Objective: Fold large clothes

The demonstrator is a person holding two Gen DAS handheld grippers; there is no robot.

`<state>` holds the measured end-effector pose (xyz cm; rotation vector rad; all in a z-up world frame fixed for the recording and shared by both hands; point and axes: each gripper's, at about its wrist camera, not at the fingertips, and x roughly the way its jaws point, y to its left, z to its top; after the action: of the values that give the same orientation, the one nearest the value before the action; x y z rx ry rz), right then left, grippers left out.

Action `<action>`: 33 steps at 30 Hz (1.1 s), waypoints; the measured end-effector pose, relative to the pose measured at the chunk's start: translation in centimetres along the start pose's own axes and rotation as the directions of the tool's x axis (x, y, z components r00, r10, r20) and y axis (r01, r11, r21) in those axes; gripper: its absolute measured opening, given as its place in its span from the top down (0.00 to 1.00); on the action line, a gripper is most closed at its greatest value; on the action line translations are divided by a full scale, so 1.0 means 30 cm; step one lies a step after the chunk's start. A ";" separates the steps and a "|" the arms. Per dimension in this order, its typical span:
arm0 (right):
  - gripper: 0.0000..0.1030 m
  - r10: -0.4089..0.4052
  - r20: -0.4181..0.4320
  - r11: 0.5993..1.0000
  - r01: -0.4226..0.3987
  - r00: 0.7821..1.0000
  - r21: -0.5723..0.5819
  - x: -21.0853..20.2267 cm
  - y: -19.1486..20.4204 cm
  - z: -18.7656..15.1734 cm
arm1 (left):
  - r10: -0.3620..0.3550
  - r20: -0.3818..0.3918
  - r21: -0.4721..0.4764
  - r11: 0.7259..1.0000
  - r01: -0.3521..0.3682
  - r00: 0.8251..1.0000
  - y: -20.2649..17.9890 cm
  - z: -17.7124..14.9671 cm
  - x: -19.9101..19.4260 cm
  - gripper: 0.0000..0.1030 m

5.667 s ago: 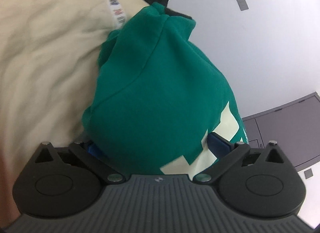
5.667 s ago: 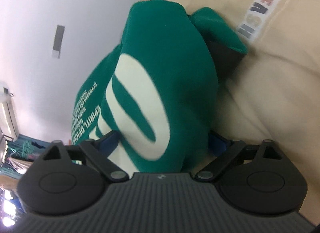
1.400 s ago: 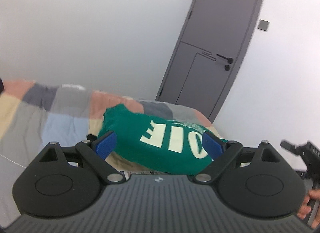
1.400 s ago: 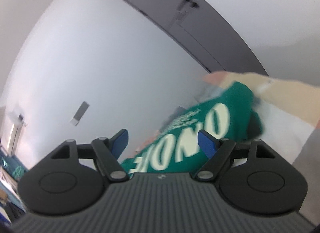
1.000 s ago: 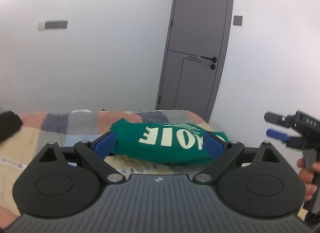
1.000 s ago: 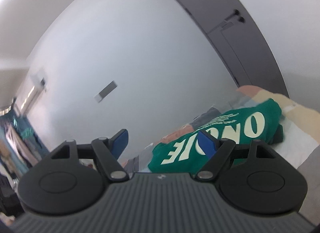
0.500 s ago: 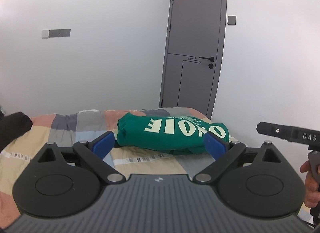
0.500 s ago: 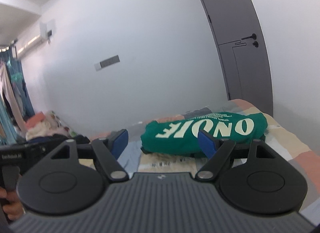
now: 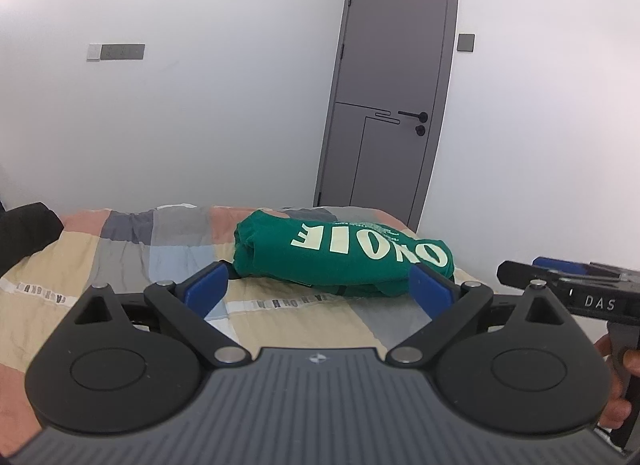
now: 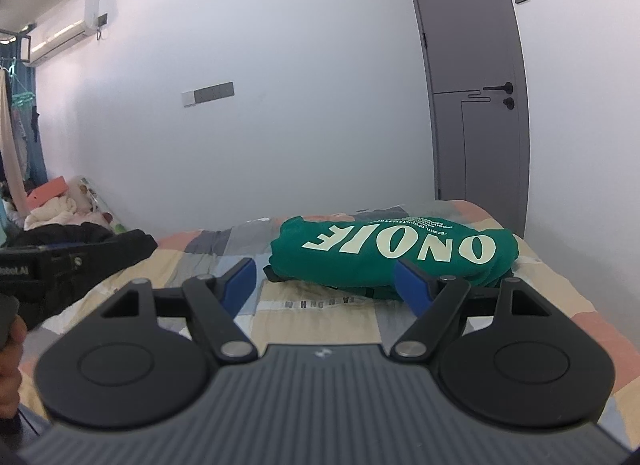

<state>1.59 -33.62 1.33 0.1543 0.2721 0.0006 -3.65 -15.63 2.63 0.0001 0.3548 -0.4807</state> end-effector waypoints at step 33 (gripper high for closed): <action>0.00 -0.094 -0.042 0.995 0.095 0.995 0.026 0.039 -0.047 -0.017 | 0.070 -0.055 0.043 0.997 -0.067 0.996 -0.037 -0.030 0.065 0.00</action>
<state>2.56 -34.90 0.31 0.1688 0.3195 -0.0937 -2.84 -17.42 1.24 0.0659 0.3993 -0.4208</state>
